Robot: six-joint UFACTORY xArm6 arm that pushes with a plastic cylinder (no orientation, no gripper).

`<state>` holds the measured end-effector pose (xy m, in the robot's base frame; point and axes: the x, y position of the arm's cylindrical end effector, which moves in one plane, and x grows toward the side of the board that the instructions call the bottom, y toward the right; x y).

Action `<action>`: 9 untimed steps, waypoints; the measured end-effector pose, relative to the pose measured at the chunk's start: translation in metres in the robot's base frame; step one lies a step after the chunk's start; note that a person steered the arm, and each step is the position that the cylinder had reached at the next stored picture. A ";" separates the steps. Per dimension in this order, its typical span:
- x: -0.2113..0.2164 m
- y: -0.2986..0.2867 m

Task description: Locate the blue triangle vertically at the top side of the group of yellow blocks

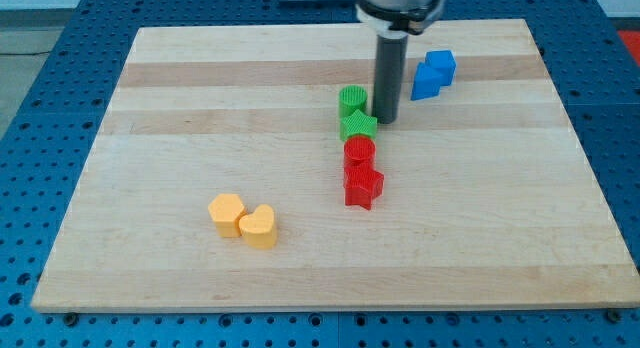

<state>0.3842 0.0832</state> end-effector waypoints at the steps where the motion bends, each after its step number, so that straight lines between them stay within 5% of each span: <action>1: -0.004 0.047; 4: -0.059 0.064; 9: -0.070 -0.096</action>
<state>0.3147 -0.0130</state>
